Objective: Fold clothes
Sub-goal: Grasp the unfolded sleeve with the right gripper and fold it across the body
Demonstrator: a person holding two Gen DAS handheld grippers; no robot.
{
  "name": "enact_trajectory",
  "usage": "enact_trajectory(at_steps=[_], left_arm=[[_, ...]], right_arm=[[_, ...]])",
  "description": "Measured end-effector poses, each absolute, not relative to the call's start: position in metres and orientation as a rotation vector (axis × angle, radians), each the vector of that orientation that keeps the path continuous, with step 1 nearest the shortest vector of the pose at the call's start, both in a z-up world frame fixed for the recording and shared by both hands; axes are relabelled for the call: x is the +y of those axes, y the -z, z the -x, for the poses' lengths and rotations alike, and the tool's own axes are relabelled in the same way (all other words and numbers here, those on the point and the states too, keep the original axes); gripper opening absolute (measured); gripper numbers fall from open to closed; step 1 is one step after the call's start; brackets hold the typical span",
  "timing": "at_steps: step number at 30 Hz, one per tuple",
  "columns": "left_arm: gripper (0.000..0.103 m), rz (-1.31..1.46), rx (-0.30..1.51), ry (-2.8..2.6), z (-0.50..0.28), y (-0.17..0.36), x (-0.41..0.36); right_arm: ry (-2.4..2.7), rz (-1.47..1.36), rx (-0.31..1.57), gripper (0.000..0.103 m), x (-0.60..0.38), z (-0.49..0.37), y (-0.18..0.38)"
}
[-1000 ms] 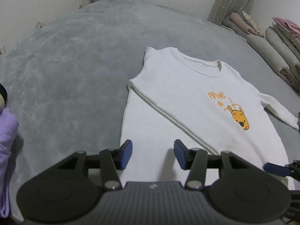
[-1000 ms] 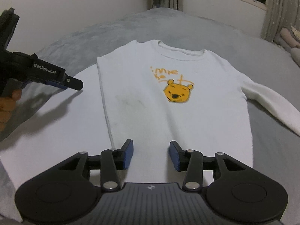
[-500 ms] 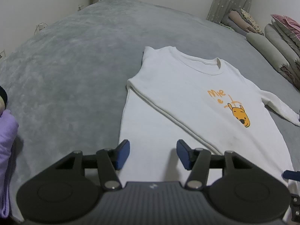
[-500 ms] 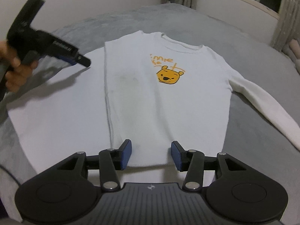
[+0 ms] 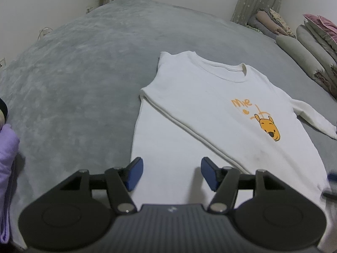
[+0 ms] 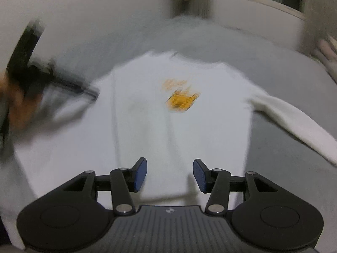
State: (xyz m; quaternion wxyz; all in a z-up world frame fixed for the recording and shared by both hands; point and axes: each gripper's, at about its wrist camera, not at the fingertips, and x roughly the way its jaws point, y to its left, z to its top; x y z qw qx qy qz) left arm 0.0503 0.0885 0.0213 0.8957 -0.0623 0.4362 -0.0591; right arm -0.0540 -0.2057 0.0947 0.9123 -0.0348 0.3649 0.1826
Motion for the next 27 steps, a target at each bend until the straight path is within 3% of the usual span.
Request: enact_trajectory(at_steps=[9, 14, 19, 20, 23, 27], left_arm=[[0.062, 0.124, 0.903, 0.123, -0.050, -0.021, 0.087], [0.063, 0.119, 0.903, 0.124, -0.051, -0.021, 0.086], [0.065, 0.107, 0.901, 0.124, -0.051, -0.020, 0.085], [0.066, 0.104, 0.901, 0.125, -0.051, -0.020, 0.084], [0.068, 0.083, 0.897, 0.124, -0.051, -0.019, 0.080], [0.069, 0.066, 0.893, 0.124, -0.050, -0.018, 0.077]], right_arm=[[0.115, -0.627, 0.767, 0.055, -0.322, -0.040, -0.062], [0.198, -0.583, 0.768, 0.058, -0.326, -0.079, -0.056], [0.161, -0.526, 0.762, 0.082, -0.326, -0.107, -0.053], [0.145, -0.520, 0.765, 0.083, -0.327, -0.110, -0.054], [0.137, -0.568, 0.734, 0.081, -0.341, -0.112, -0.053], [0.180, -0.660, 0.690, 0.057, -0.360, -0.108, -0.047]])
